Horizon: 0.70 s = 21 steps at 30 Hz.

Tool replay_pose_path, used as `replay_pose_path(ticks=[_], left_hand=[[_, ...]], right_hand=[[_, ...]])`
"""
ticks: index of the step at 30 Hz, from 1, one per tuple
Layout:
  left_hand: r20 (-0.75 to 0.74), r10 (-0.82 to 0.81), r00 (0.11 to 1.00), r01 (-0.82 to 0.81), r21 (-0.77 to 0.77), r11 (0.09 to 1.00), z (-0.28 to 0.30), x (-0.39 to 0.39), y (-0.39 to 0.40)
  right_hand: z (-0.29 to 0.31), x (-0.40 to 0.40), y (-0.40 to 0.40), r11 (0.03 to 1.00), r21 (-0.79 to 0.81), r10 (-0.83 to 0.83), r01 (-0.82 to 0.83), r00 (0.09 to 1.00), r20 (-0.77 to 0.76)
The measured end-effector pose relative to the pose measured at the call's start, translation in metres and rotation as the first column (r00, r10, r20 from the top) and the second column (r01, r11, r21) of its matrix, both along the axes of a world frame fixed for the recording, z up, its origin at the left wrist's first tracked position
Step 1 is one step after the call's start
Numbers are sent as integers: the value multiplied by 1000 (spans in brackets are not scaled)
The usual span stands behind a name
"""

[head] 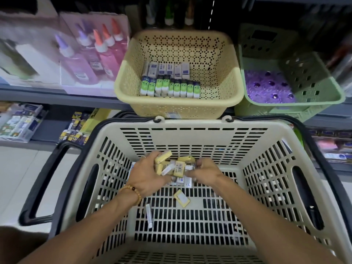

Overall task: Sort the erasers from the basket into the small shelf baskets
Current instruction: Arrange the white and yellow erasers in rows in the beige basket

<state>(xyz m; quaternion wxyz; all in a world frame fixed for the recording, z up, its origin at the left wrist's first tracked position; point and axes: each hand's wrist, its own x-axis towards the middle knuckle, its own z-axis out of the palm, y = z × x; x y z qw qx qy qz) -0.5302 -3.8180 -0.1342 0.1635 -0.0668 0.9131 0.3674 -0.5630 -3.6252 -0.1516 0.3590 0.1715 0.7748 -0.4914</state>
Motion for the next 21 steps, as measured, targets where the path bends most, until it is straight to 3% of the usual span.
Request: replay_pose_path(ticks=[4, 9, 12, 15, 18, 21], left_hand=[[54, 102, 993, -108, 133, 985, 17, -2, -1], [131, 146, 981, -184, 347, 920, 46, 8, -3], [155, 188, 970, -240, 468, 850, 68, 14, -5], [218, 259, 941, -339, 578, 743, 90, 20, -10], [277, 247, 928, -371, 661, 652, 114, 23, -16], [304, 229, 925, -381, 733, 564, 139, 23, -26]], right_hand=[[28, 0, 17, 965, -241, -91, 104, 994, 66], [71, 8, 32, 748, -612, -189, 255, 967, 172], [99, 15, 20, 650, -693, -254, 311, 949, 188], [128, 20, 7, 691, -680, -260, 246, 962, 83], [156, 23, -5, 773, -619, -185, 138, 983, -12], [177, 17, -15, 803, -584, -219, 118, 970, -106]])
